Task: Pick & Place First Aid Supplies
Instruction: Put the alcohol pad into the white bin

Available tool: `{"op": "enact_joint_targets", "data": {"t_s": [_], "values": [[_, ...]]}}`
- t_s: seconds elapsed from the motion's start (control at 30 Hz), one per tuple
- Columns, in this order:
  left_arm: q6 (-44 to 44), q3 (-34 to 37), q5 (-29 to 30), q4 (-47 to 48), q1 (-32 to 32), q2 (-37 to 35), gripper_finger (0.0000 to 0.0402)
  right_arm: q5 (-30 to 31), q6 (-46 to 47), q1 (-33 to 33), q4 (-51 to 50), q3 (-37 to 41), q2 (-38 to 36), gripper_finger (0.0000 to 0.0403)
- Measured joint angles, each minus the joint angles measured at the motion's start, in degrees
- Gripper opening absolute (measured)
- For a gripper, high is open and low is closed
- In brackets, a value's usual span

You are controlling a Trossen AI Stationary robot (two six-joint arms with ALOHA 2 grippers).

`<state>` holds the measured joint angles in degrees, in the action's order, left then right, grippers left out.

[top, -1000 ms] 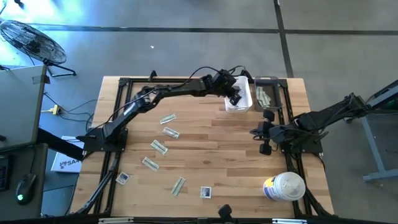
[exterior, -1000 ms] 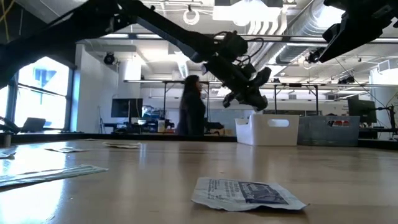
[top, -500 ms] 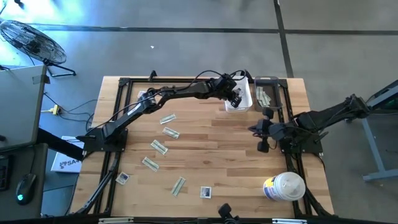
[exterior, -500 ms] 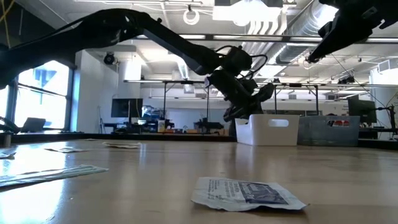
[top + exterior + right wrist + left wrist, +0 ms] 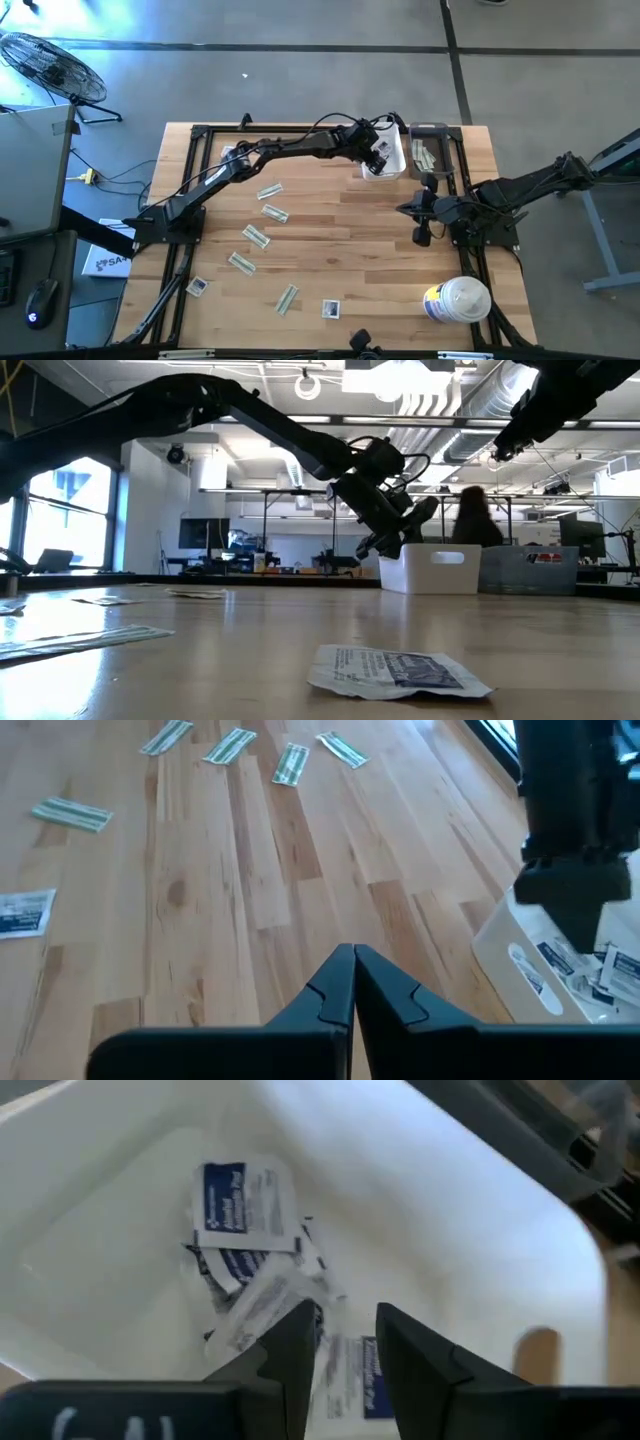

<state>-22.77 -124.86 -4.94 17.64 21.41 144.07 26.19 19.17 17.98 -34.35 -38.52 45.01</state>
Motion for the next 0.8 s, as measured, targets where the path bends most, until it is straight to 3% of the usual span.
{"op": "enact_joint_targets", "data": {"t_s": [0.17, 0.33, 0.6, 0.8], "values": [[3.41, 0.01, -1.32, 2.78, -0.44, -4.75, 0.0110, -0.02, 1.55, 0.01, 0.16, 0.00, 0.00, 0.0001], [9.54, -0.09, 1.30, 11.80, -4.30, -11.02, 0.0110, -0.90, 3.05, 0.07, 0.22, 0.00, 0.00, 0.0004], [12.64, -0.04, 12.32, 24.90, -15.10, -17.07, 0.0111, -0.95, 3.05, 0.07, 0.22, -0.02, 0.02, 0.0002], [8.10, -0.04, 18.87, 32.10, -24.28, -17.59, 0.0111, -0.90, 2.75, 0.09, -0.04, -0.02, 0.27, 0.0006]]}}
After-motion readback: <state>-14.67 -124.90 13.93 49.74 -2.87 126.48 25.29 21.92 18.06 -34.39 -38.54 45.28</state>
